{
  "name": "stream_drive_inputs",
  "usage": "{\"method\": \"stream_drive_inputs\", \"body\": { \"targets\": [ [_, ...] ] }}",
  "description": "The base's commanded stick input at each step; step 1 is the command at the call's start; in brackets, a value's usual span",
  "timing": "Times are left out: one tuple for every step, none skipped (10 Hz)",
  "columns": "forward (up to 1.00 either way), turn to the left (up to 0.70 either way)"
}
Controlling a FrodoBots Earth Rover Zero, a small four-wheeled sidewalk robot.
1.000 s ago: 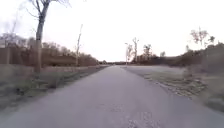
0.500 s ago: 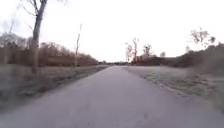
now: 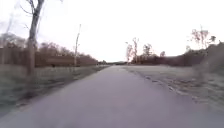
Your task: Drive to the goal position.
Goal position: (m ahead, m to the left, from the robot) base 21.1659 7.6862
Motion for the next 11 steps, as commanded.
{"method": "stream_drive_inputs", "body": {
  "targets": [
    [1.00,0.01],
    [1.00,0.01],
    [1.00,0.01],
    [1.00,0.01],
    [1.00,0.01],
    [1.00,0.01],
    [1.00,0.01],
    [1.00,0.01],
    [1.00,0.01],
    [1.00,0.01],
    [1.00,0.01]
  ]
}}
